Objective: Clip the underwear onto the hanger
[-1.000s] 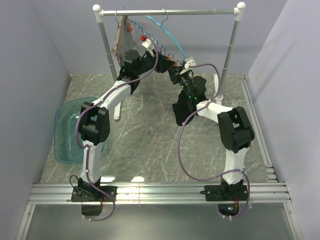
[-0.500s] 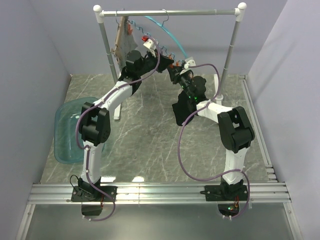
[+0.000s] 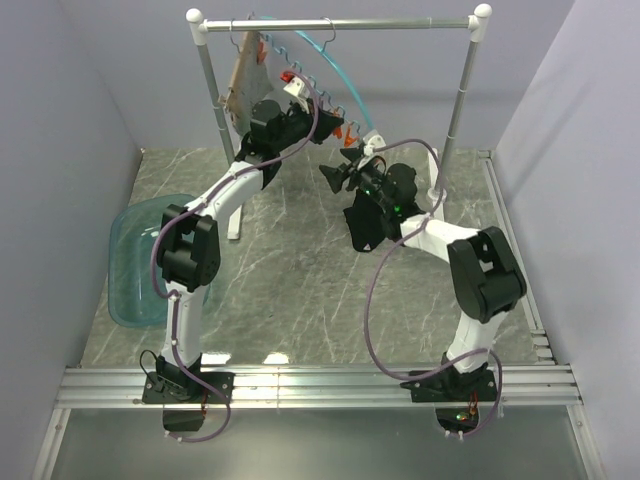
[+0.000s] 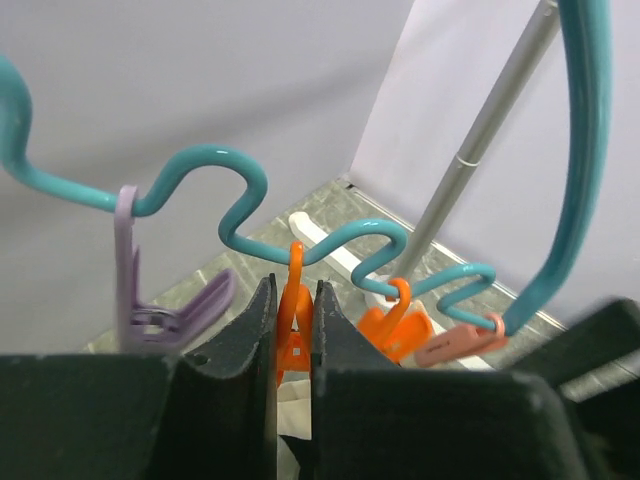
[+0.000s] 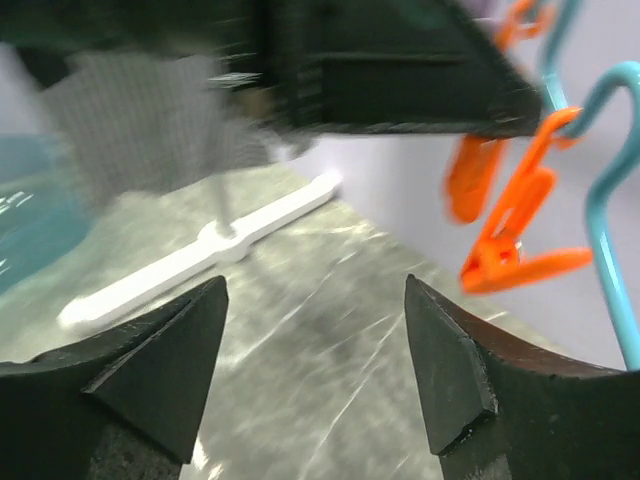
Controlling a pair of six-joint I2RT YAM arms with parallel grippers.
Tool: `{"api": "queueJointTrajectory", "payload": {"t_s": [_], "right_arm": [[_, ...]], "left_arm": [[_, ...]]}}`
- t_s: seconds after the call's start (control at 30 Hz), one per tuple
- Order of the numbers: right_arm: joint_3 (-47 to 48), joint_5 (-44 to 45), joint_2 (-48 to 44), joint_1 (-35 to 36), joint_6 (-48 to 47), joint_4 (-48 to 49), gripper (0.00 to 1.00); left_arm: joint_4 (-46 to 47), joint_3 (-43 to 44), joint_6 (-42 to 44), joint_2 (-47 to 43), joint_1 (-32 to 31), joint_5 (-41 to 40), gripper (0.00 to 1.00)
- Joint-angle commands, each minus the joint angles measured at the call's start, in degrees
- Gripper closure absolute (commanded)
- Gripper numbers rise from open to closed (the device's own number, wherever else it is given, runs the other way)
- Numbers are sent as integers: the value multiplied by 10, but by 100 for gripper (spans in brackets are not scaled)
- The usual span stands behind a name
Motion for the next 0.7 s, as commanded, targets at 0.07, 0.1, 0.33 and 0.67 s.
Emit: {"api": "queueJointTrajectory", "payload": {"t_s": [0.07,0.1,0.33,0.67], "right_arm": [[-39,-116,-95,-6,-52,-94,20],[-39,-132,-103,-11,-64,-119,19],[-29,-185,-156,-72,-45,-304,22],[-69,-169,-207,-204,101,-392,33]], "left_arm": [[-27,20,28,-22,-2,-17,100],[-27,18,30,-25,-3,-20,100],[-28,4,40,-36,-10,-29,100],[-25,6,31,-34,-10,-24,100]]}}
